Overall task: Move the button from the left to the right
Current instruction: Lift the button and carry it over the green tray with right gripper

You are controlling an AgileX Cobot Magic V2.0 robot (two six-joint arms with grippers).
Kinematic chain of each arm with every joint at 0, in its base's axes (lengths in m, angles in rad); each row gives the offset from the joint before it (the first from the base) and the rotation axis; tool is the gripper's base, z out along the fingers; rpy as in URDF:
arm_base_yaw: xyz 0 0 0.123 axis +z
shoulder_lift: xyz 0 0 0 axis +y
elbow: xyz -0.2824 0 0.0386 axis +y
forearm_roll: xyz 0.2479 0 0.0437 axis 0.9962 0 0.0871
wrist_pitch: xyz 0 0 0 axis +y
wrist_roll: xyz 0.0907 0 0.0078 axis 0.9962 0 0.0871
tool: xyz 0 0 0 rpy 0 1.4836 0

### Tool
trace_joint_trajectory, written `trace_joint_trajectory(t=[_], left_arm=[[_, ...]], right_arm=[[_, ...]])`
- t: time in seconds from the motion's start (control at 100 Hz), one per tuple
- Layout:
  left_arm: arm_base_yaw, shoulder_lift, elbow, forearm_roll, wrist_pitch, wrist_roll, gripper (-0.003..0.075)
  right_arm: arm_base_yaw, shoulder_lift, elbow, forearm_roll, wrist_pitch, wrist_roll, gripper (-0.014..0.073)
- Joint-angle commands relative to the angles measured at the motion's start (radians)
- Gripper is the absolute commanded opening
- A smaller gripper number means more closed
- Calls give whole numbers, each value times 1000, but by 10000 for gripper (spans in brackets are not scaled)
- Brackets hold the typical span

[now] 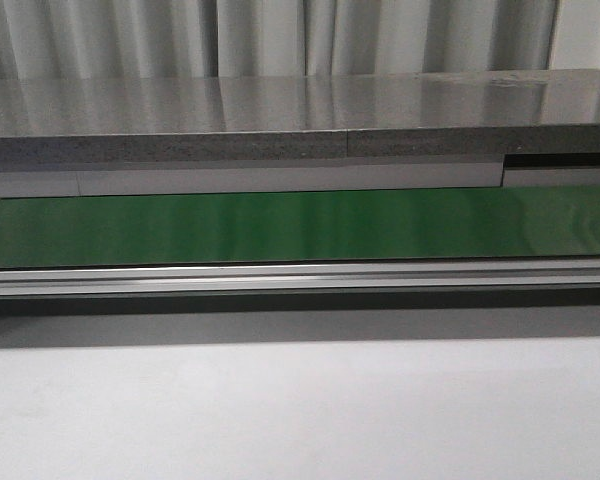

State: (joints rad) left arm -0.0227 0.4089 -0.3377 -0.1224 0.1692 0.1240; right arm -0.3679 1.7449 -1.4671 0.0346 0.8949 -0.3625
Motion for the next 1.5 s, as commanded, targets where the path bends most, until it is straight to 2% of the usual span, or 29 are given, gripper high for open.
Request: trace_joint_trajectory(t=[0.0, 0.54, 1.05, 1.15, 1.34, 1.49], left_arm=[[-6, 3, -29, -10, -77, 0, -20], [-6, 3, -29, -10, -77, 0, -20], [-6, 3, -29, -10, -77, 0, -20], [-6, 3, -29, -10, -77, 0, -20], [-6, 3, -29, -10, -77, 0, -20], [-6, 3, -29, -10, -77, 0, -20]], right_arm=[[-22, -14, -34, 4, -60, -23, 245], [-47, 159, -34, -23, -96, -23, 245], [-47, 167, -34, -35, -106, -23, 251], [-47, 167, -34, -35, -106, -23, 296], [-47, 167, -34, -35, -103, -22, 458], [-47, 167, -34, -35, -103, -21, 493]])
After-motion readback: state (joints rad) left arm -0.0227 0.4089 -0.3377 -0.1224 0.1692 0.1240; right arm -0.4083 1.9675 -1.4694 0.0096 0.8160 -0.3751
